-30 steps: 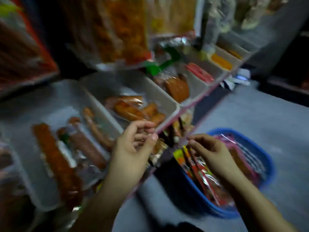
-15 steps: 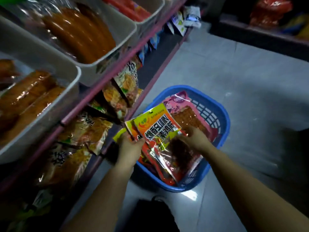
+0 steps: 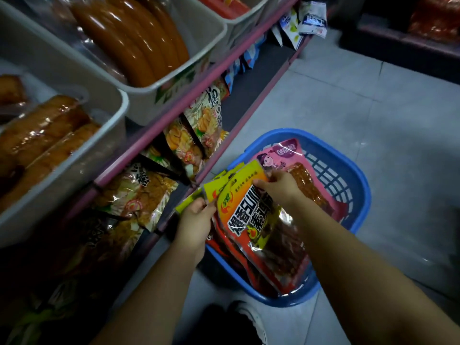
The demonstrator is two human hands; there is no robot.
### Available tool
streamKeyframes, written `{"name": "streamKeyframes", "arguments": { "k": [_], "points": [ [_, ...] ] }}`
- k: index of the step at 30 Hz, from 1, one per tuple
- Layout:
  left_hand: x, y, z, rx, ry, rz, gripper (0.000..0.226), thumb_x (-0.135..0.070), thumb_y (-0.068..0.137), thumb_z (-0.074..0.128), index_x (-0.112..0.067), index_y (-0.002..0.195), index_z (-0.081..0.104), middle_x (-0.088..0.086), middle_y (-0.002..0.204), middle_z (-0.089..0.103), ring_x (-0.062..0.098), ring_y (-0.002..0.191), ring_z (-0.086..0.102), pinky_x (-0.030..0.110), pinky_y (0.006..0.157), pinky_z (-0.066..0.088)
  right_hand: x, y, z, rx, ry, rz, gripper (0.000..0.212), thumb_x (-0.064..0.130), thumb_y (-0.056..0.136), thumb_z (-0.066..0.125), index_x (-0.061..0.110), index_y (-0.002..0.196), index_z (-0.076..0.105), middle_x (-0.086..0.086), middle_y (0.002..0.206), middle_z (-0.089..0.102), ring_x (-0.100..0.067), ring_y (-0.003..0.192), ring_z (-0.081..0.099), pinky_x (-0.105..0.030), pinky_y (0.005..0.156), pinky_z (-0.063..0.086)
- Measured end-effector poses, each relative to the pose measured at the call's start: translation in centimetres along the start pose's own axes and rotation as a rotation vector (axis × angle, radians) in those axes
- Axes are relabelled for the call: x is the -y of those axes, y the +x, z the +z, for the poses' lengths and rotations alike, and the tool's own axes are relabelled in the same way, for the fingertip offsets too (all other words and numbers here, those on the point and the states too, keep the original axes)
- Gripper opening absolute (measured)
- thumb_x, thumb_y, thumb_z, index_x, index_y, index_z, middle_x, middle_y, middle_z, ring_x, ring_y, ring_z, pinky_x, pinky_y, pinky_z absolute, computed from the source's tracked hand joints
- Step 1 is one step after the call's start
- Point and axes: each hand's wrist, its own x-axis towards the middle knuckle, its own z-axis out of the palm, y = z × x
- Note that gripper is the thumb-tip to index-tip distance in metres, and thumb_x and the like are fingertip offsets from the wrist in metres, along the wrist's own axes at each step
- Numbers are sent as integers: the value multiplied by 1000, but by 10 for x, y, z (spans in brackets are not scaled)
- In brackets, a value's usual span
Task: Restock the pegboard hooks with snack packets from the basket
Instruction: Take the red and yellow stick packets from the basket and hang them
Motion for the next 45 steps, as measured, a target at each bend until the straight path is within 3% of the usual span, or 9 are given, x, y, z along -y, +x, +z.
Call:
{"name": "streamKeyframes", "arguments": {
  "k": [4,11,16,25,28,31,36,40,45],
  "points": [
    [-23,-28,-16,111,-343,65,33,-18,97,47,-15,130,53,4,126,64,22,121,56,47,108,37,1,-33,-20,21,338,-123,26,18,90,63,-4,103,60,-15,100,70,-17,78,68,-22,60,53],
    [-101,-119,-49,148,-442,454,31,-19,91,47,-15,120,57,3,116,69,17,110,64,39,94,50,49,-116,-33,146,348,-466,17,23,79,69,10,89,64,-4,84,67,-15,83,62,-29,81,49],
    [-175,-199,-84,38,-386,827,8,-18,89,50,-19,91,58,1,95,72,17,93,67,39,92,52,134,-189,-29,188,408,-727,14,35,72,71,22,74,66,9,66,64,-4,65,59,-13,63,47],
    [-280,-335,-204,-165,-138,1324,12,-13,91,48,-21,88,56,-9,83,74,4,79,68,22,72,55,273,-315,31,467,479,-1131,21,21,75,64,1,81,60,8,76,70,-2,74,66,-13,68,50],
    [-296,-370,-239,-202,-89,1398,13,-15,89,48,-22,92,59,-7,90,74,7,85,70,23,75,55,299,-345,63,550,487,-1167,37,25,72,69,-8,81,55,-2,103,71,-10,99,66,-20,77,52],
    [-303,-394,-266,-246,-89,1442,21,-18,89,52,-31,85,68,-8,91,74,7,88,69,23,78,55,319,-371,98,651,490,-1204,21,25,73,71,22,64,52,-2,78,66,-13,78,62,-26,72,47],
    [-312,-416,-298,-359,-198,1411,20,-5,92,48,-22,91,59,-6,81,74,6,77,69,20,66,55,342,-400,130,596,505,-1241,30,37,73,77,28,59,52,-12,64,49,-24,68,47,-41,66,36],
    [-331,-435,-313,-522,-160,1392,28,1,83,60,-23,95,50,-9,73,73,5,63,68,20,56,54,348,-404,129,517,501,-1285,26,45,67,71,29,60,52,-10,60,51,-20,60,47,-37,59,37],
    [-345,-450,-302,-629,181,1384,19,-38,56,75,-33,74,70,-13,67,70,1,56,63,16,52,49,345,-399,122,377,507,-1369,28,43,67,69,24,59,50,4,50,43,-7,48,37,-15,45,29]
  ]
}}
